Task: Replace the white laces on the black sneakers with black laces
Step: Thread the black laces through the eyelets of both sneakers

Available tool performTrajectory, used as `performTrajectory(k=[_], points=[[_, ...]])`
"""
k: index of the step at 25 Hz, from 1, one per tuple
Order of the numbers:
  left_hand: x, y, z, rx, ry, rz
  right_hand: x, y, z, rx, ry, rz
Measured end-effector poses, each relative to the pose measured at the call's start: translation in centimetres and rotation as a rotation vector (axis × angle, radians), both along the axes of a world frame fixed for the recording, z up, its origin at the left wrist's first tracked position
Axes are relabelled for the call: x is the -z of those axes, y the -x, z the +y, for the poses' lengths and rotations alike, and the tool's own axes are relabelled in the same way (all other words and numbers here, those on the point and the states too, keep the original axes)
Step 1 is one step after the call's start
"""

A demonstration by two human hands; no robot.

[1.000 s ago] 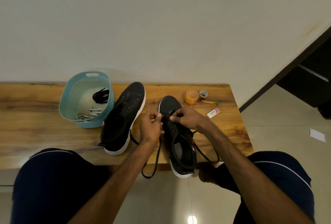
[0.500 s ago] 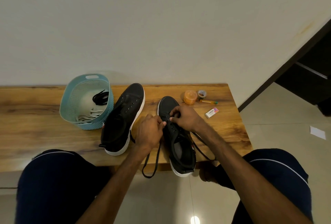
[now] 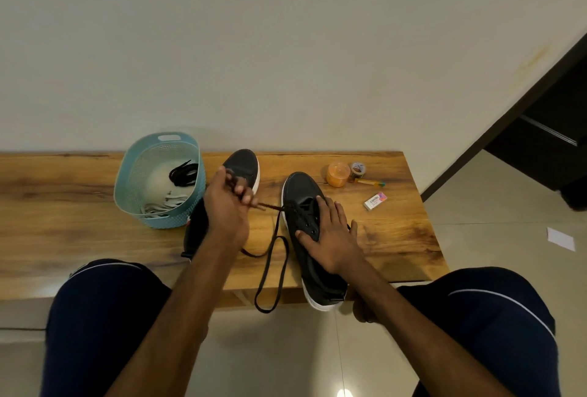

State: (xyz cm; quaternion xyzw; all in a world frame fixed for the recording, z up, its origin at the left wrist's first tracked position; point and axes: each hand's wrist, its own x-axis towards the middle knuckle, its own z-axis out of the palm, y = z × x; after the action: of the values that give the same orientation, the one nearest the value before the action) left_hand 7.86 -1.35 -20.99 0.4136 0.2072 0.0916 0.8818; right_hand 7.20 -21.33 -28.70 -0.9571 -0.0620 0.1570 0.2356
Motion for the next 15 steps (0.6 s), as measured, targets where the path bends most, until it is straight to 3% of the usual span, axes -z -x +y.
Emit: performTrajectory(k=[1, 2, 4, 5, 7, 8, 10, 11, 13, 15], points=[[0.1, -0.2, 0.8, 0.017, -0.228, 0.044, 0.2, 0.0, 0.0, 0.014, -0.006, -0.003], [0.4, -0.2, 1.0, 0.092, -0.579, 0.105, 0.4, 0.0, 0.0, 0.025, -0.011, -0.008], [2.4, 0.6, -0.5, 0.421, -1.321, 0.2, 0.5, 0.1, 0.2, 0.042, -0.016, -0.029], [3.5, 1.3, -1.6, 0.626, -1.581, 0.253, 0.5, 0.1, 0.3, 0.047, -0.013, -0.042], [4.5, 1.9, -3.2, 0.816, -1.773, 0.295, 0.5, 0.1, 0.4, 0.06, -0.006, -0.051], [4.1, 1.9, -3.4, 0.789, -1.727, 0.241, 0.5, 0.1, 0.4, 0.067, -0.005, -0.051], [2.4, 1.5, -2.8, 0.611, -1.449, 0.067, 0.7, 0.1, 0.3, 0.074, -0.006, -0.045], [1.1, 1.1, -2.3, 0.503, -1.213, -0.005, 0.7, 0.1, 0.2, 0.073, -0.01, -0.036], [-1.9, 0.6, -0.5, 0.341, -0.54, -0.162, 0.7, 0.1, 0.3, 0.073, -0.015, -0.02], [-4.7, 0.7, 2.0, 0.31, 0.058, -0.385, 0.7, 0.0, 0.3, 0.076, -0.007, -0.015]])
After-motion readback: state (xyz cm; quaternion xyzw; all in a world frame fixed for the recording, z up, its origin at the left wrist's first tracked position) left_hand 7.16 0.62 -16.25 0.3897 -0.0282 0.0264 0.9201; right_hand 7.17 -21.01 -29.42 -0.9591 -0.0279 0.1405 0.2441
